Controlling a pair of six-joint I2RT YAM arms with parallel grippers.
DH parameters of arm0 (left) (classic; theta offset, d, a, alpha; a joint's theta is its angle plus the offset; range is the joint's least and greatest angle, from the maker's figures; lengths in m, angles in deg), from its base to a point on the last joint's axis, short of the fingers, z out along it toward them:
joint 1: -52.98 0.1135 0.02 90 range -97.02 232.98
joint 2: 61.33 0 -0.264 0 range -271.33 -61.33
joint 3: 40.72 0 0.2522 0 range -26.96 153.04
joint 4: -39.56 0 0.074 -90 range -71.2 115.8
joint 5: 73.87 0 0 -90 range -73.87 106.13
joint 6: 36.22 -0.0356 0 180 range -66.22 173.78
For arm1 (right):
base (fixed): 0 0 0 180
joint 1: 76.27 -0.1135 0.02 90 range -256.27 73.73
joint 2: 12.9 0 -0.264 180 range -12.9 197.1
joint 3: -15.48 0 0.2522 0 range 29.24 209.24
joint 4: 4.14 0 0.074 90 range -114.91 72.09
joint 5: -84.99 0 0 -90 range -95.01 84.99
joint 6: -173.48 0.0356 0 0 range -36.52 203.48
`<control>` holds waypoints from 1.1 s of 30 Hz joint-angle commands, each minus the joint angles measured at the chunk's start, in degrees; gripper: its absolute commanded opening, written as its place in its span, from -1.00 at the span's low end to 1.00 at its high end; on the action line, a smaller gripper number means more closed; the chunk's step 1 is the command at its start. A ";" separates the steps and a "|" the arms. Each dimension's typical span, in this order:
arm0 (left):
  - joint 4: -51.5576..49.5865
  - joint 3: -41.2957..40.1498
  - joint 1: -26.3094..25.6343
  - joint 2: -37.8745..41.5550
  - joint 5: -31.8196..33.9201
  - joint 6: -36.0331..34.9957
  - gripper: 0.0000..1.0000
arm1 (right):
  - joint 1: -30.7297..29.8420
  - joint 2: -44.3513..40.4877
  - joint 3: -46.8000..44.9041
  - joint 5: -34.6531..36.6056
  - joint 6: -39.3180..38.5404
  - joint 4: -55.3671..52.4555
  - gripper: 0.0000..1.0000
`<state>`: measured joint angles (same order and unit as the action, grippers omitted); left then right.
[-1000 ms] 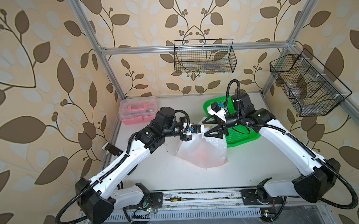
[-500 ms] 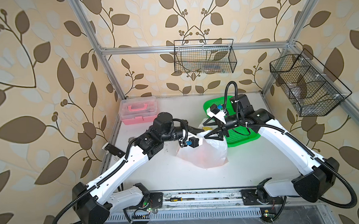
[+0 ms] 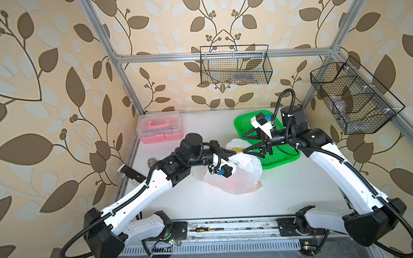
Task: Place the oranges into plastic bags & tie knots
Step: Tie the plastic bag at the center of the board.
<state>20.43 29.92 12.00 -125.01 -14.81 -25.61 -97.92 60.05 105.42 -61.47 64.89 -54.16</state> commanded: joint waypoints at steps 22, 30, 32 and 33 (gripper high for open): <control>5.26 0.31 -0.76 1.76 -0.44 -4.89 -1.00 | -6.46 5.84 -1.98 0.28 -8.23 -5.99 0.02; 5.37 0.22 -0.95 1.87 -0.69 -4.96 -1.00 | -7.28 6.77 -2.09 1.51 -7.00 -4.63 -0.42; 5.37 0.27 -1.04 1.98 -0.47 -4.98 -1.00 | -7.61 6.75 -2.08 2.82 -6.81 -4.66 -0.57; 5.37 0.33 -1.12 2.07 -0.31 -4.98 -1.00 | -7.64 6.68 -2.01 3.51 -6.68 -4.71 -0.66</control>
<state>23.82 29.70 11.63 -124.75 -13.83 -29.94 -105.11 66.28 103.69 -59.13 58.80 -58.77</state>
